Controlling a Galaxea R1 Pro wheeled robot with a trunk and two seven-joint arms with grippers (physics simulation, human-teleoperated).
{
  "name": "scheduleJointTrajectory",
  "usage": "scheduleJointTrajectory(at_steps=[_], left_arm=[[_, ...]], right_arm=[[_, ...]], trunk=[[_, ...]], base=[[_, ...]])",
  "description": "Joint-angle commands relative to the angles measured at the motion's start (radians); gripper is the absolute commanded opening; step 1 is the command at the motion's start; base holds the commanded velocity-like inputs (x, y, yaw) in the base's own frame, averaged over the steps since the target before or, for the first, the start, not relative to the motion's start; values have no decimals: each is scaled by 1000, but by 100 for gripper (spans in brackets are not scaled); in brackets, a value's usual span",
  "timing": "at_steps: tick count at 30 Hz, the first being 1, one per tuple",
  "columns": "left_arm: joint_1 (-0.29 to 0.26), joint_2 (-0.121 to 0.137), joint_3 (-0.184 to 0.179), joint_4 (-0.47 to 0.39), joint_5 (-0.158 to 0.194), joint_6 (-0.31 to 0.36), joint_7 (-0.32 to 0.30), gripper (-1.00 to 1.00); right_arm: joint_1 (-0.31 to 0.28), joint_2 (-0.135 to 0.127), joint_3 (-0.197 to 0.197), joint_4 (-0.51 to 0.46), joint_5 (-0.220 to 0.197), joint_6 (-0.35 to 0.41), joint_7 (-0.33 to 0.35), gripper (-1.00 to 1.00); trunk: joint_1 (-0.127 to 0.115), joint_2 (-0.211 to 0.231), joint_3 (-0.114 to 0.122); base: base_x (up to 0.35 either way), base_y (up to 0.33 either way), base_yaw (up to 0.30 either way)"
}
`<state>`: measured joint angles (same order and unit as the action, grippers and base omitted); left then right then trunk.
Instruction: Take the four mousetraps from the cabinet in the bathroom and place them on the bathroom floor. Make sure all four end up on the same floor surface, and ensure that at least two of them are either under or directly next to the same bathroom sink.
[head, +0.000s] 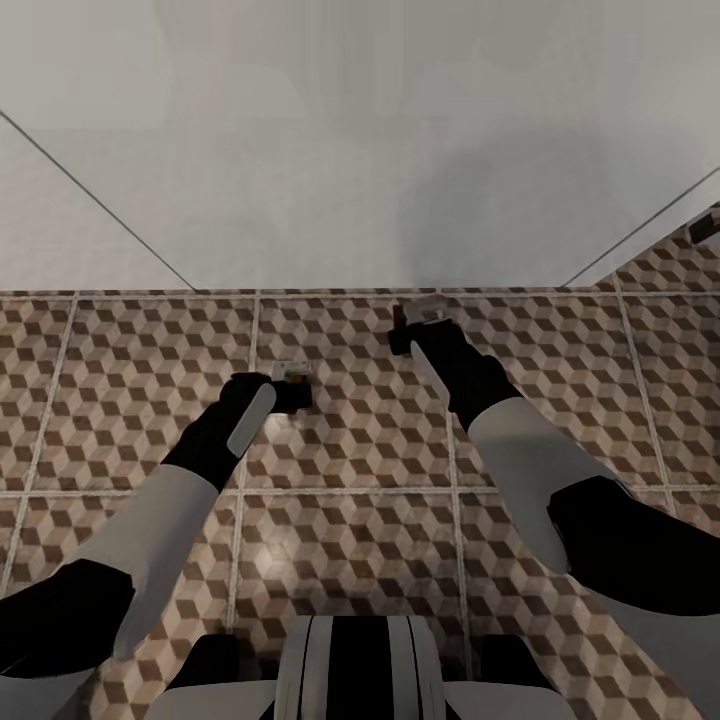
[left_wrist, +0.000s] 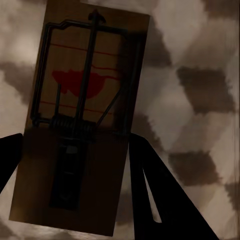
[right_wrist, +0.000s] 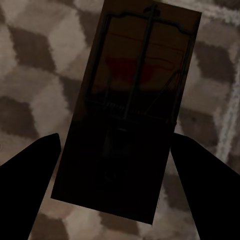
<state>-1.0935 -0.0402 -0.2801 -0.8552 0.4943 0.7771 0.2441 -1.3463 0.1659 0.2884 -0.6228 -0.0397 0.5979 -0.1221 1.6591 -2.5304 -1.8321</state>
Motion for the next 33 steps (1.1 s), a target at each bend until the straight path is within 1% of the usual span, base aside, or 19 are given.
scheduleJointTrajectory(at_steps=[1,12,15,18,21,24,26,29,33], left_arm=[[-6,1,-2,2,7,3,9,-100],[-92,1,-2,29,6,2,10,-100],[-123,1,-2,54,6,2,10,-100],[-153,1,-2,104,5,0,11,-100],[-164,0,-2,139,4,-36,11,-100],[-168,0,-2,187,5,-111,10,-100],[-168,-3,-3,201,5,-143,10,-100],[-169,-10,-4,210,6,-169,8,-100],[-169,-16,-5,213,6,-179,8,-100]], right_arm=[[0,0,4,-1,-4,4,-6,-100],[0,-2,6,1,-4,-2,-5,-100],[0,-1,6,3,-5,-17,-5,-100],[0,-1,6,16,-4,-42,-5,-100],[0,-1,6,26,-3,-52,-5,-100],[0,-1,6,32,-3,-56,-5,-100],[0,-2,6,33,-3,-57,-5,-100],[0,-2,6,33,-3,-58,-5,-100],[0,-3,6,34,-3,-58,-5,-100]], trunk=[[0,0,-1],[0,0,-1],[0,0,-1],[0,0,-1],[0,0,-1],[0,0,-1],[0,0,-1],[0,0,-1],[0,0,-1]], base=[[0,0,0],[0,0,0],[0,0,0],[0,0,0],[0,0,0],[0,0,0],[0,0,0],[0,0,0],[0,0,0]])
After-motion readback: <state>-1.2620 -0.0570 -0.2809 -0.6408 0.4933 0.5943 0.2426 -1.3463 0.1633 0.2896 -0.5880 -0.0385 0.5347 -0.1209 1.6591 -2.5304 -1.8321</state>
